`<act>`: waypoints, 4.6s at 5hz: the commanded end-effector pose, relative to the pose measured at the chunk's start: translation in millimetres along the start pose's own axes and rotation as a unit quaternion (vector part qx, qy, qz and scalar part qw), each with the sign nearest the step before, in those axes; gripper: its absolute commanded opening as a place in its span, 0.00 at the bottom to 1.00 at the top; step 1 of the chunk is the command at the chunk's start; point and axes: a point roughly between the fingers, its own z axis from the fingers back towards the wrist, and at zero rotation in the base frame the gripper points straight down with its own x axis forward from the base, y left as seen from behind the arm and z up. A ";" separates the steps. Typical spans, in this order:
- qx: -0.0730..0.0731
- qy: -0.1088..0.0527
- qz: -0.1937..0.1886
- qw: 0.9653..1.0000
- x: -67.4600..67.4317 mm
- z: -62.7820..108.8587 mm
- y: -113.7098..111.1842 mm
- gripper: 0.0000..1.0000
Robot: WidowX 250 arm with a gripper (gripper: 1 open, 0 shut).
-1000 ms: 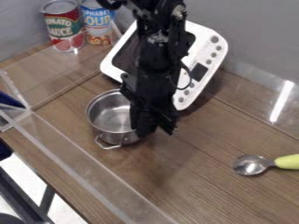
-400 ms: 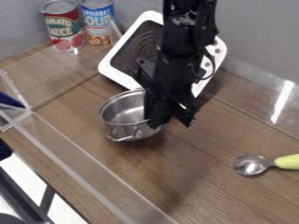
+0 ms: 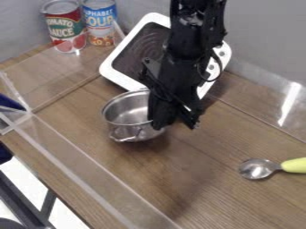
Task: Remove silver pot from the white and black stove top and place it on the table
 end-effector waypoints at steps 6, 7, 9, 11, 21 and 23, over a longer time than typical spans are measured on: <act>0.031 -0.055 -0.048 0.997 2.0 16.3 -6.9 0.00; 0.030 -0.056 -0.053 0.997 1.2 16.2 -9.7 0.00; 0.034 -0.090 -0.068 0.993 20.2 38.9 -36.7 0.00; 0.029 -0.120 -0.080 0.989 38.6 40.4 -66.6 0.00; 0.086 -0.182 -0.123 0.972 80.2 49.8 -75.8 0.00; 0.097 -0.185 -0.125 0.970 84.6 32.3 -77.6 0.00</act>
